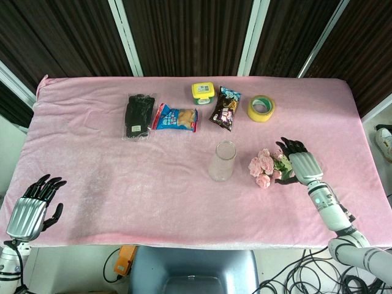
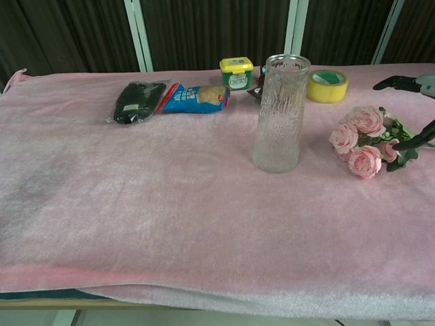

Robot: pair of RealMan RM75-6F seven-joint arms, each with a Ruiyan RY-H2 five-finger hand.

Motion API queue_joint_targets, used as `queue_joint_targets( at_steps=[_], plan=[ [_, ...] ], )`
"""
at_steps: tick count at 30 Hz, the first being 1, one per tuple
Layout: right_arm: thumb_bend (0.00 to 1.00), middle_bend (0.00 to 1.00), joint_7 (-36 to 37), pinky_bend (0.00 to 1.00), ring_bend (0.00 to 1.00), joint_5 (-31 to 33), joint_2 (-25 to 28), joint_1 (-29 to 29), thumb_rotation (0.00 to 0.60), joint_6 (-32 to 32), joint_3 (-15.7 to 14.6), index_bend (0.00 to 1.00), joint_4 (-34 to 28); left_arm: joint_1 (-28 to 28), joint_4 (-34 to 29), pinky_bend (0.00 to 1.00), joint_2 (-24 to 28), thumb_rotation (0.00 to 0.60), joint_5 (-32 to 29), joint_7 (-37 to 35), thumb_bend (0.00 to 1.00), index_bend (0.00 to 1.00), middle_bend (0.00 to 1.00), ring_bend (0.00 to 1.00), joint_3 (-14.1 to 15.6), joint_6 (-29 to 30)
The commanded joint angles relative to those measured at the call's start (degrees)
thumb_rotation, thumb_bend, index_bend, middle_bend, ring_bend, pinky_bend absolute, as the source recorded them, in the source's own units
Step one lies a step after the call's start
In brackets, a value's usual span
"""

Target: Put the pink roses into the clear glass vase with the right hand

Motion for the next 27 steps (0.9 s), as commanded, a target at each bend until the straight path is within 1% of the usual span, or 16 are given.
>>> queue_joint_targets(
  at_steps=[1,8,12,17,22,25,27],
  plan=[
    [0.11,0.0,-0.1,0.13,0.0,0.1,-0.1,0.1,0.6,-0.2,0.0,0.0,0.1,0.0,-0.1,0.27,0.1,0.6,0.0,-0.2,0.46,0.23,0.2,0.1,0.0,0.1],
    [0.11,0.0,-0.3,0.13,0.0,0.6,-0.7,0.6,0.6,-1.2,0.0,0.0,0.9,0.3,-0.2,0.27,0.3,0.6,-0.1,-0.7,0.46,0.23,0.2,0.1,0.1,0.4],
    [0.11,0.0,-0.7,0.13,0.0,1.2,-1.5,1.4,0.6,-3.0,0.0,0.0,2.4,0.6,-0.4,0.27,0.5,0.6,-0.4,-1.1,0.46,0.23,0.2,0.1,0.1,0.6],
    [0.11,0.0,-1.3,0.13,0.0,2.6,-3.6,3.4,0.6,-6.9,0.3,0.0,5.5,0.7,-0.5,0.27,0.6,0.6,-0.4,-1.3,0.46,0.23,0.21,0.1,0.1,0.8],
    [0.11,0.0,-2.1,0.13,0.0,4.1,-7.3,6.3,0.6,-11.7,0.8,0.0,9.8,0.6,-0.5,0.27,0.7,0.6,-0.2,-1.9,0.45,0.23,0.2,0.1,0.1,0.8],
    [0.11,0.05,-2.7,0.14,0.03,4.6,-9.6,7.7,0.6,-13.8,0.8,0.0,12.3,0.6,-0.4,0.27,0.7,0.6,-0.4,-2.0,0.46,0.23,0.2,0.1,-0.1,0.7],
    [0.11,0.1,-2.8,0.19,0.09,4.8,-10.8,8.1,0.6,-14.5,0.8,0.0,13.6,0.6,-0.3,0.27,0.7,0.6,-0.5,-2.0,0.46,0.23,0.2,0.1,-0.1,0.7]
  ],
)
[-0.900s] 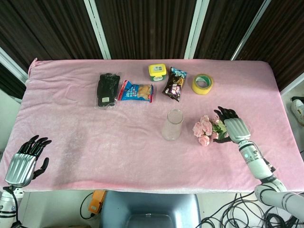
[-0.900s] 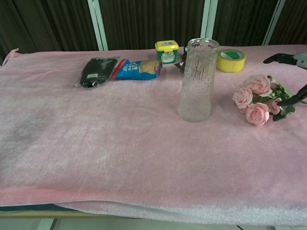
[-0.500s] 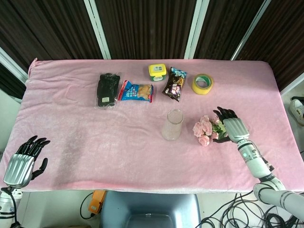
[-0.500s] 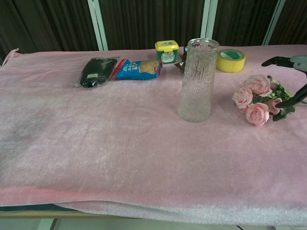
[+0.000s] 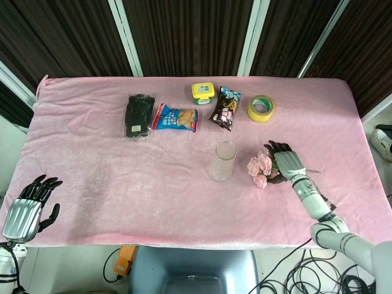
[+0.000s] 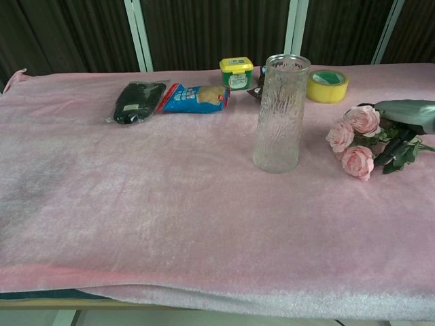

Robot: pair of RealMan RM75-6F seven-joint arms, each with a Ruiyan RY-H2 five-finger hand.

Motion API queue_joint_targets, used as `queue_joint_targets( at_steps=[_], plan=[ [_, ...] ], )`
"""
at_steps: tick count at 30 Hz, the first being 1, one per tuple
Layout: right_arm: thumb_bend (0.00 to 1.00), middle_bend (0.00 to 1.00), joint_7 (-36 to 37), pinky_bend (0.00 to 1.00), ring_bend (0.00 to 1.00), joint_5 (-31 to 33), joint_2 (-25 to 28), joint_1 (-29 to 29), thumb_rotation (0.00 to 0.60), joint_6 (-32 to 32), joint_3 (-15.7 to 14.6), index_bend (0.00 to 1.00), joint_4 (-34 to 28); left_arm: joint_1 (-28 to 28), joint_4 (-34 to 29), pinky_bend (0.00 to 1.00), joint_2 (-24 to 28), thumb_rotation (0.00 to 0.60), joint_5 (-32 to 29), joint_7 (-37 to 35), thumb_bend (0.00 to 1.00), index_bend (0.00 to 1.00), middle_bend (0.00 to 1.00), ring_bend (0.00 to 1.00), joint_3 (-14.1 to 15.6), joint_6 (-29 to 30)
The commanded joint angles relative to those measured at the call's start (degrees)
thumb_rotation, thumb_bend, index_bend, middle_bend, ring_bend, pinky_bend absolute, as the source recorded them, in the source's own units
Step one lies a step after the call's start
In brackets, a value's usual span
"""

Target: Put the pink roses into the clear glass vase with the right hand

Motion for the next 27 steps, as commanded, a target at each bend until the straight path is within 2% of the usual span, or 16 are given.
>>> queue_joint_targets(
  at_steps=[1,2,4,7,8,9,11,14,18,23,27],
  plan=[
    [0.11,0.14,-0.5,0.22,0.14,0.5,-2.6,1.2,0.6,-1.3,0.1,0.01,2.6,0.0,0.0,0.27,0.0,0.6,0.0,-0.2,0.46,0.23,0.2,0.1,0.0,0.0],
    [0.11,0.2,-0.6,0.27,0.2,0.4,-3.4,1.3,0.6,-1.1,0.0,0.04,3.3,0.0,0.0,0.27,0.1,0.6,0.0,-0.4,0.46,0.23,0.2,0.1,0.0,0.0],
    [0.11,0.33,-0.8,0.37,0.33,0.0,-4.9,1.2,0.6,-0.1,-0.1,0.2,4.8,0.0,0.1,0.27,0.2,0.6,0.0,-0.7,0.46,0.23,0.2,0.1,0.0,0.1],
    [0.15,0.55,-1.6,0.56,0.54,-0.9,-6.8,0.3,0.6,3.9,-0.2,0.52,6.7,0.2,0.1,0.27,0.3,0.6,-0.2,-1.1,0.46,0.23,0.2,0.1,-0.1,0.2],
    [0.21,0.63,-1.9,0.64,0.61,-1.2,-7.3,-0.1,0.6,5.7,-0.1,0.65,7.3,0.2,0.1,0.27,0.3,0.6,-0.2,-1.2,0.46,0.23,0.21,0.1,-0.1,0.3],
    [0.25,0.68,-2.1,0.68,0.65,-1.6,-7.8,-0.6,0.6,7.6,0.0,0.73,7.7,0.3,0.1,0.27,0.4,0.6,-0.2,-1.3,0.46,0.23,0.21,0.1,-0.1,0.3],
    [0.31,0.72,-1.9,0.72,0.69,-2.4,-8.8,-1.8,0.6,12.7,0.6,0.8,8.4,0.4,0.1,0.27,0.4,0.6,-0.2,-1.4,0.46,0.23,0.2,0.1,-0.1,0.5],
    [0.33,0.73,-1.7,0.73,0.69,-3.8,-9.4,-3.4,0.6,21.3,1.9,0.82,8.7,0.4,0.1,0.27,0.5,0.6,-0.1,-1.5,0.46,0.23,0.2,0.1,0.0,0.6],
    [0.33,0.73,-2.6,0.73,0.69,-5.0,-8.7,-4.5,0.6,28.9,3.4,0.82,7.0,0.4,0.0,0.27,0.5,0.6,0.3,-1.3,0.46,0.24,0.21,0.1,0.2,0.5],
    [0.33,0.73,-1.9,0.73,0.69,-6.9,-5.5,-5.5,0.6,36.4,5.3,0.82,0.0,0.4,-0.3,0.27,0.5,0.6,0.6,-1.2,0.46,0.24,0.2,0.1,0.4,0.5],
    [0.33,0.73,2.7,0.73,0.69,-8.4,-4.3,-5.3,0.6,42.7,8.3,0.82,-5.6,0.3,-0.4,0.27,0.6,0.6,0.6,-1.3,0.46,0.24,0.21,0.1,0.4,0.3]
  ],
)
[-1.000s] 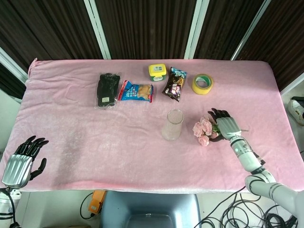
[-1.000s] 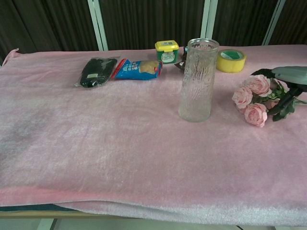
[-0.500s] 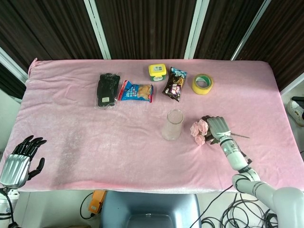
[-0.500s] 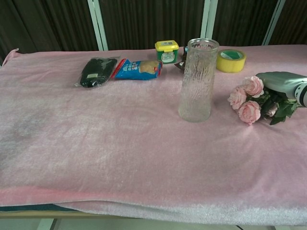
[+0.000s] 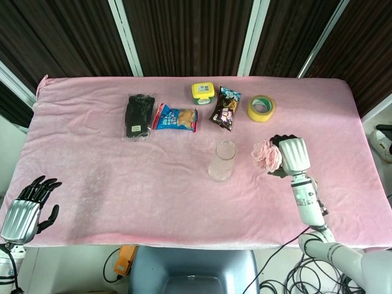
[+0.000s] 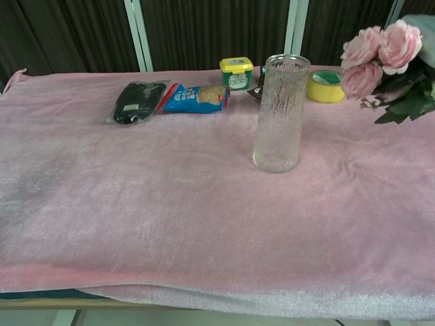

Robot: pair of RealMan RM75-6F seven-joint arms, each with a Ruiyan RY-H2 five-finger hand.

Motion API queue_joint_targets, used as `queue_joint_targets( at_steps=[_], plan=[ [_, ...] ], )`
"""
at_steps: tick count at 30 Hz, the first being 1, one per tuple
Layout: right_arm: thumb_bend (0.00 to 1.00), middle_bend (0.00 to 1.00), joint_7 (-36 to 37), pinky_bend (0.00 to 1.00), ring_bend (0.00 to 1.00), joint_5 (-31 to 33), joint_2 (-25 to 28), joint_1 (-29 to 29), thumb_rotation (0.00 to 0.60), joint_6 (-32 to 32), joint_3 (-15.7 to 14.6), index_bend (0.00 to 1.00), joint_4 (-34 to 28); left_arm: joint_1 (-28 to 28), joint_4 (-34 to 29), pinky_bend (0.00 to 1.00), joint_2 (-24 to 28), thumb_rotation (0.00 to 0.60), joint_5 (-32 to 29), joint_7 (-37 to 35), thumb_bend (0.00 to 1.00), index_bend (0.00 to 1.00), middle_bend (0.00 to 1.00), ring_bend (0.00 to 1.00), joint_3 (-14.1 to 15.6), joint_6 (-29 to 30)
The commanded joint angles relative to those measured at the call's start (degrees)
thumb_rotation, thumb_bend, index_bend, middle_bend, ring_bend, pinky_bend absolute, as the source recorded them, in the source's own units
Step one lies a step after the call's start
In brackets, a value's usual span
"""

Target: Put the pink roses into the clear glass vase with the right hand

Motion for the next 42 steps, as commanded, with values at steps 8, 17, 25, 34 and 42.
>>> queue_joint_targets(
  at_steps=[8,17,25,34,42],
  plan=[
    [0.36,0.73,16.9,0.73,0.69,-1.5,4.6,1.6,0.6,6.7,8.7,0.82,-17.9,-0.3,-0.1,0.27,0.0,0.6,-0.1,-0.1,0.46,0.24,0.2,0.1,0.1,-0.7],
    [0.38,0.73,19.5,0.73,0.69,0.1,7.4,6.2,0.6,1.8,13.5,0.82,-27.8,-0.4,0.0,0.27,-0.1,0.6,0.2,-0.2,0.46,0.24,0.21,0.1,0.1,-0.8],
    [0.38,0.73,14.9,0.73,0.7,3.7,8.9,9.9,0.6,-1.1,17.7,0.82,-36.5,-0.5,-0.1,0.27,0.0,0.6,0.3,-0.3,0.46,0.24,0.2,0.1,0.3,-0.8],
    [0.38,0.73,10.5,0.73,0.7,5.8,6.0,14.6,0.6,-0.6,20.7,0.82,-33.2,-0.4,-0.2,0.27,0.1,0.6,0.3,-0.2,0.45,0.24,0.21,0.1,0.3,-0.7],
    [0.38,0.73,12.8,0.73,0.7,6.6,1.6,18.8,0.6,-1.3,21.2,0.82,-26.5,-0.5,-0.1,0.27,0.0,0.6,0.0,-0.3,0.46,0.24,0.21,0.1,0.2,-1.0]
  ],
)
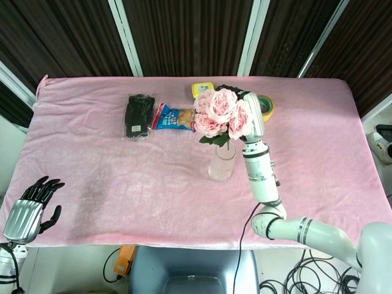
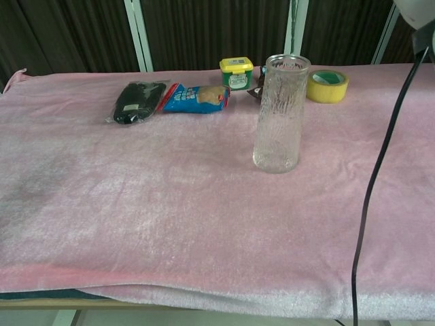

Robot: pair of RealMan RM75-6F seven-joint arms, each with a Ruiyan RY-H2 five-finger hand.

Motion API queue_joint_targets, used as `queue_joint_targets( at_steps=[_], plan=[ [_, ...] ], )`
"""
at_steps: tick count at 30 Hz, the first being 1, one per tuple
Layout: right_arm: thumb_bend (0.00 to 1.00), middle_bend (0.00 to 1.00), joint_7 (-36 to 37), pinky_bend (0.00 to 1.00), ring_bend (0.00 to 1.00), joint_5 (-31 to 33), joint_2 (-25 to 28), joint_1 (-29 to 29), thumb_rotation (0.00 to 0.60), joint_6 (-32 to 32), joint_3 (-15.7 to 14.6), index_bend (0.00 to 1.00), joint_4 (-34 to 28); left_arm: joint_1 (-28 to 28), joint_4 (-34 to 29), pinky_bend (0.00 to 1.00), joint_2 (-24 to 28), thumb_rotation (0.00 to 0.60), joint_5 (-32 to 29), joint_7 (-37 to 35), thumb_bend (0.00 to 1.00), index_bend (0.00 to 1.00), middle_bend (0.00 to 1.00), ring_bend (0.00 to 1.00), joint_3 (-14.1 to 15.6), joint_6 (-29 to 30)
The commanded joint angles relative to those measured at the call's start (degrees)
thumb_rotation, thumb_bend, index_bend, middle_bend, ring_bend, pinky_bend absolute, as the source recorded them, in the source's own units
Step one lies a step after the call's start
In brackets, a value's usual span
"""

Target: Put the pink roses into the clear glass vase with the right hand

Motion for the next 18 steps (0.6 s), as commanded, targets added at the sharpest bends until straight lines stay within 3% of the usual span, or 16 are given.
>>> queue_joint_targets(
  at_steps=[1,18],
  plan=[
    [0.38,0.73,1.5,0.73,0.7,0.3,-2.0,1.8,0.6,-0.5,0.1,0.82,2.8,-0.1,0.0,0.27,0.0,0.6,-0.2,-0.1,0.46,0.24,0.21,0.1,0.0,-0.2],
    [0.38,0.73,11.5,0.73,0.7,-1.4,-6.7,4.6,0.6,-1.5,-2.6,0.82,12.7,0.0,0.3,0.27,0.0,0.6,-0.8,-0.6,0.46,0.24,0.21,0.1,-0.4,-0.2]
  ],
)
